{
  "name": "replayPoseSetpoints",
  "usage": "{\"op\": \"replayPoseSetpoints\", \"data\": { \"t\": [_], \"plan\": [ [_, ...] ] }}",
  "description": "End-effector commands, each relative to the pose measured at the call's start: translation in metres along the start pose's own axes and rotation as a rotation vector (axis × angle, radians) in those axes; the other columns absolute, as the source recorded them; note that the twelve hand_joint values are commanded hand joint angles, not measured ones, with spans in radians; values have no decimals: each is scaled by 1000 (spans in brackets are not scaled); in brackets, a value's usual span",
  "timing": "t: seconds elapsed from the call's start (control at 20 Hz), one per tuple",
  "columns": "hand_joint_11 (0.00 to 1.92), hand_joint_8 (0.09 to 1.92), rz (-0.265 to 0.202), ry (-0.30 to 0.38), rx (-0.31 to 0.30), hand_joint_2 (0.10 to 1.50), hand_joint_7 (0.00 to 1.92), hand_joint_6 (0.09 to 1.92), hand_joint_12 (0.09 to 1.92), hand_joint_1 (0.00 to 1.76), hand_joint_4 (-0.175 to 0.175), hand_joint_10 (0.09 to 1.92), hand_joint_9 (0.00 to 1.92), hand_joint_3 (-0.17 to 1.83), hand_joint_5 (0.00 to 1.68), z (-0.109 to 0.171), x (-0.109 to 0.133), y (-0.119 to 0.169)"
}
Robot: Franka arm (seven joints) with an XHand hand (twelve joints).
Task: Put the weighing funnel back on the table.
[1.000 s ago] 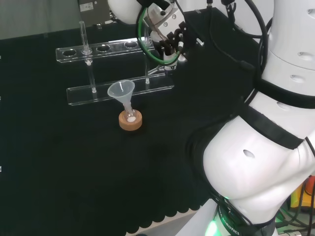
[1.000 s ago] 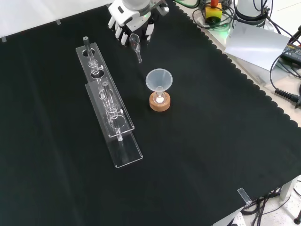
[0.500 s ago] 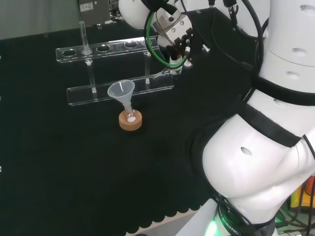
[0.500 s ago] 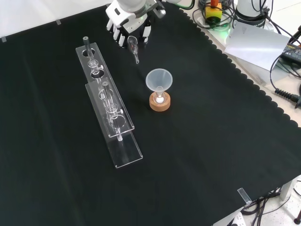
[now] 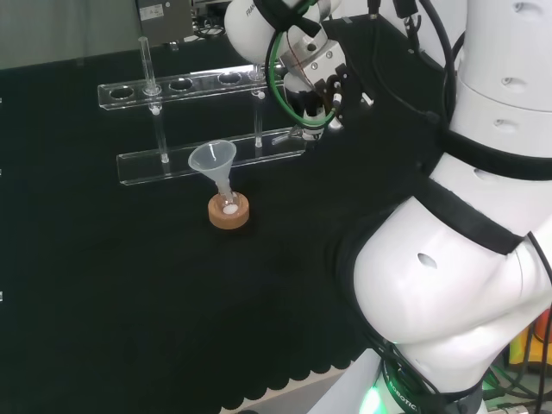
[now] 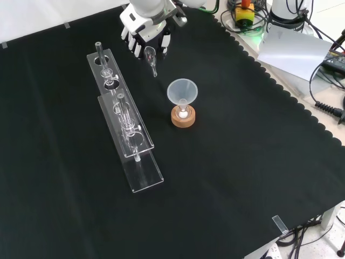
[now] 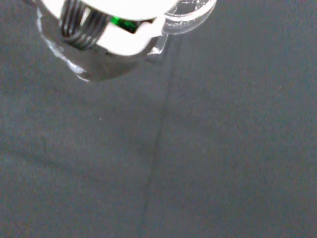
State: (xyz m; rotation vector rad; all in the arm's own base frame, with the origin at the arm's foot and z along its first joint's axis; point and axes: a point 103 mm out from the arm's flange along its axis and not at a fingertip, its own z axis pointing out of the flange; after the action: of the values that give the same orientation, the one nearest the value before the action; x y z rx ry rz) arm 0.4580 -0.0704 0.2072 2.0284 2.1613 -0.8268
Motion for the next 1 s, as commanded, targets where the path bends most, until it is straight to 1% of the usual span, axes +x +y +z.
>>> {"op": "replayPoseSetpoints", "data": {
  "t": [0.05,0.15,0.2,0.3,0.5,0.55,0.65,0.85,1.0],
  "plan": [
    [790,682,-5,30,24,712,923,966,1052,1084,159,410,1167,698,1113,23,0,5],
    [790,682,-4,35,25,713,923,966,1052,1084,158,410,1167,698,1113,29,0,7],
    [791,682,8,41,33,713,923,966,1052,1084,158,410,1168,697,1113,32,0,8],
    [791,682,11,50,32,713,924,967,1052,1084,157,410,1168,697,1113,38,-1,9],
    [791,682,4,71,32,714,924,967,1052,1084,155,410,1169,696,1112,50,1,13],
    [791,682,-12,75,22,714,924,967,1052,1084,155,410,1169,696,1112,53,3,14],
    [791,682,-21,79,25,714,924,968,1052,1085,154,410,1169,695,1112,57,4,17],
    [791,682,-26,85,42,715,925,968,1051,1085,152,409,1169,694,1111,65,7,23],
    [791,682,-22,88,52,716,925,968,1051,1085,151,409,1169,693,1111,70,11,28]
  ]
}}
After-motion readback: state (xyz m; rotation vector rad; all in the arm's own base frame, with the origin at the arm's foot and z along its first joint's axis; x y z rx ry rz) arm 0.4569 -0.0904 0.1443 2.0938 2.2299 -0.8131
